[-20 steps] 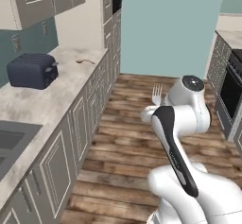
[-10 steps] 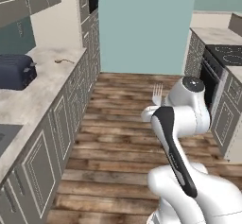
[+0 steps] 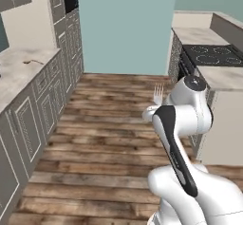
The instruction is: Take the fork and place it on the left side of the plate. Then take the spoon and place it on the right side of the plate. Make sure they're directly next to the plate.
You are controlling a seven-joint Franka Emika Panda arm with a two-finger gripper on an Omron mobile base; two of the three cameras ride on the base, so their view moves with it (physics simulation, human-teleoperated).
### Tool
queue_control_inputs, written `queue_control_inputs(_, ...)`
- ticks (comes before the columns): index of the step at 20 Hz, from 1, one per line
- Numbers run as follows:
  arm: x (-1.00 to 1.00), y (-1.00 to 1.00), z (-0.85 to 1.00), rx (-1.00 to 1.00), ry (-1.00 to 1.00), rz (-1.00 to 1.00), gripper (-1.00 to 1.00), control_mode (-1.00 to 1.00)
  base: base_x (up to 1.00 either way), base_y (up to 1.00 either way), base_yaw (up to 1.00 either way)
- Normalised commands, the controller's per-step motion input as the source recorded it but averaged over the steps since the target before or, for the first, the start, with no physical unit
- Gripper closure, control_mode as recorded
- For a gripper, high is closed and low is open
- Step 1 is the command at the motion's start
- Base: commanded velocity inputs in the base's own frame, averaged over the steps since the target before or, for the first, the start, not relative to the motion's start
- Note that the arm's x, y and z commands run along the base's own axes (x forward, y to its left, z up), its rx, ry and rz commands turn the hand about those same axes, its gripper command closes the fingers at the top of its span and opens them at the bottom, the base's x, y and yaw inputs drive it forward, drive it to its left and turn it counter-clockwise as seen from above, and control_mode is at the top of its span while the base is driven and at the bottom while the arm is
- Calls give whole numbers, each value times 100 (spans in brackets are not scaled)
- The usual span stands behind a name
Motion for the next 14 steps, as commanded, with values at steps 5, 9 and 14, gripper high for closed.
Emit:
queue_control_inputs(5, 0, 0, 0, 0, 0, 0, 100, 100, 11, -100, 0)
queue_control_inputs(9, 0, 0, 0, 0, 0, 0, 100, 100, 15, -100, 0)
queue_control_inputs(14, 0, 0, 0, 0, 0, 0, 100, 100, 22, -100, 0)
